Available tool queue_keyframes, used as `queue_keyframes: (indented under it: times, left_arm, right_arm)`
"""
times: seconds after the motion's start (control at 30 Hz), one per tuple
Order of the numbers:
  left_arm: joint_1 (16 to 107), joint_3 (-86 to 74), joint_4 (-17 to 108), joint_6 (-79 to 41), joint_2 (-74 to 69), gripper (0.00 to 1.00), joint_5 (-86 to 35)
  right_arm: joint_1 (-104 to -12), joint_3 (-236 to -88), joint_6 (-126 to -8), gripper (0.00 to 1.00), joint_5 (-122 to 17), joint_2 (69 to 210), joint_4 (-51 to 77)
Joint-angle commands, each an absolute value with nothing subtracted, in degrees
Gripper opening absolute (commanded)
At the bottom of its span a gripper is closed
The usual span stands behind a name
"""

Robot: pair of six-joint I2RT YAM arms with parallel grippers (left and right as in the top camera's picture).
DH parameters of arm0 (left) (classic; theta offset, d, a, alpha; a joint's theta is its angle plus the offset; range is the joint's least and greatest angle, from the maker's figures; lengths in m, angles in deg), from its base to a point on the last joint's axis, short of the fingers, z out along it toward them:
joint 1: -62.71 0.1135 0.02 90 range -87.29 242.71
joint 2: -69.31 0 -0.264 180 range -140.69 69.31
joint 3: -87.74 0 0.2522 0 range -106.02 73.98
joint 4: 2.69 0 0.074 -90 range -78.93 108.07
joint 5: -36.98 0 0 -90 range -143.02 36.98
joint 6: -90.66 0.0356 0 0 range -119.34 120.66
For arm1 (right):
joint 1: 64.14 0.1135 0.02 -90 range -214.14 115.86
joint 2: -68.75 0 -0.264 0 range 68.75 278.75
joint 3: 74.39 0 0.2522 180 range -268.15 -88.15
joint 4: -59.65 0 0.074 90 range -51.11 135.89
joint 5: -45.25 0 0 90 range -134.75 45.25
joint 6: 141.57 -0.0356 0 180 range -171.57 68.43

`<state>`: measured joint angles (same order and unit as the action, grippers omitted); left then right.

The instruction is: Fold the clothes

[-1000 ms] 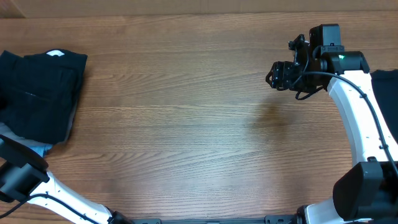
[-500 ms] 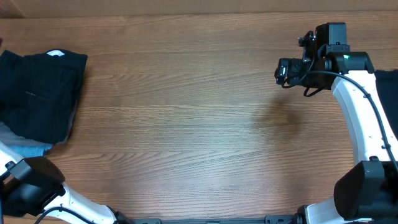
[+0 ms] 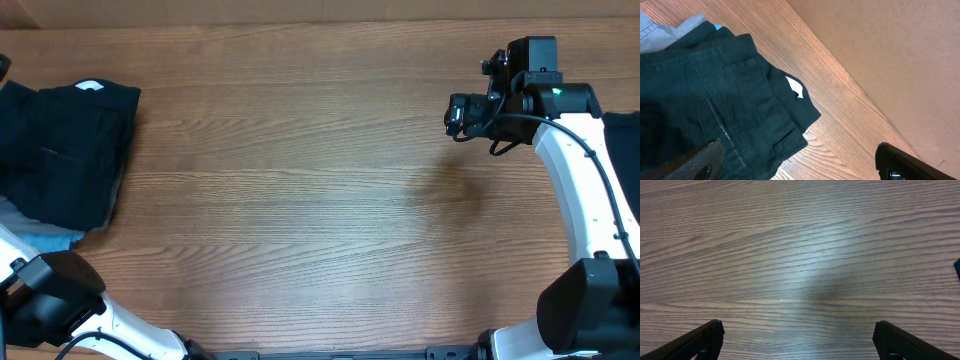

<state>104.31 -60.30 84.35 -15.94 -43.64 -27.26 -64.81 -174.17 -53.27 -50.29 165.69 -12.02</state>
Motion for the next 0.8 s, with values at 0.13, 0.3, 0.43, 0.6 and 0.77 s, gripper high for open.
queue_keyframes:
  times: [0.13,0.3,0.43,0.6,0.77]
  left_arm:
    - [104.31,-60.23,84.35,-16.27,-43.92,1.0,-26.48]
    - [104.31,-60.23,84.35,-16.27,-43.92,1.0,-26.48]
    - [104.31,-60.23,84.35,-16.27,-43.92,1.0,-26.48]
    - [104.31,-60.23,84.35,-16.27,-43.92,1.0,-26.48]
    - [104.31,-60.23,84.35,-16.27,-43.92,1.0,-26.48]
  right_arm:
    - [-64.85,-173.93,-53.55,1.0,-49.75,166.09,-11.63]
    - [-64.41,-173.93,-53.55,1.0,-49.72,156.64,-11.63]
    - [-64.3,-173.93,-53.53,1.0,-49.72,141.06,-11.65]
    - [-57.62,-173.88,-52.87,1.0,-48.7,120.65,-11.48]
    - [-55.19,-169.03,-53.16,1.0,-49.94,97.61,-11.63]
